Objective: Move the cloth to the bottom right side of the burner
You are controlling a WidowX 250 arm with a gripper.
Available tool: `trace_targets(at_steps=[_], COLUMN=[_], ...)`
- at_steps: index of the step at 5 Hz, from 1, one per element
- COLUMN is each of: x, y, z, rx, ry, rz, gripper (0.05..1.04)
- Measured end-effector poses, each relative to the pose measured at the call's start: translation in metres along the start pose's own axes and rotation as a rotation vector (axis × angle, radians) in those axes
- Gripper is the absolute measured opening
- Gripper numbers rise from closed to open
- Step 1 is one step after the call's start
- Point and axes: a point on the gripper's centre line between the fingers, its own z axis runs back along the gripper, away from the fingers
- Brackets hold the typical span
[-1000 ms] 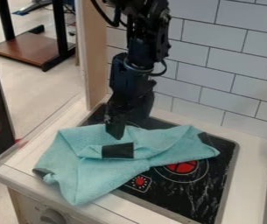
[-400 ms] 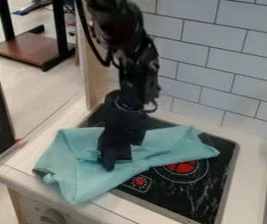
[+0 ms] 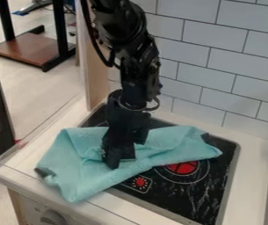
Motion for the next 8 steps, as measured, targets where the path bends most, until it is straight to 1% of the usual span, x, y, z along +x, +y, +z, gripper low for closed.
trace_targets(at_steps=[1,2,3,4,5,6,7,8], x=[-0.007,-0.021,-0.042,-0.062,-0.082,-0.089,-0.086,-0.085], y=[-0.016,-0.037,-0.055,-0.063,-0.063,-0.063,-0.063,-0.06], z=[-0.001,0.0,0.002,0.003,0.004,0.004,0.007,0.011], rx=[-0.027,-0.05,-0.063,-0.069,-0.065,-0.047,-0.047,-0.045], ry=[0.036,0.064,0.079,0.096,0.101,0.109,0.092,0.092], rz=[-0.007,-0.034,-0.116,-0.232,-0.322,-0.339,-0.333,-0.32], gripper=[0.999,0.999,0.999,0.999,0.999,0.999,0.999,0.999])
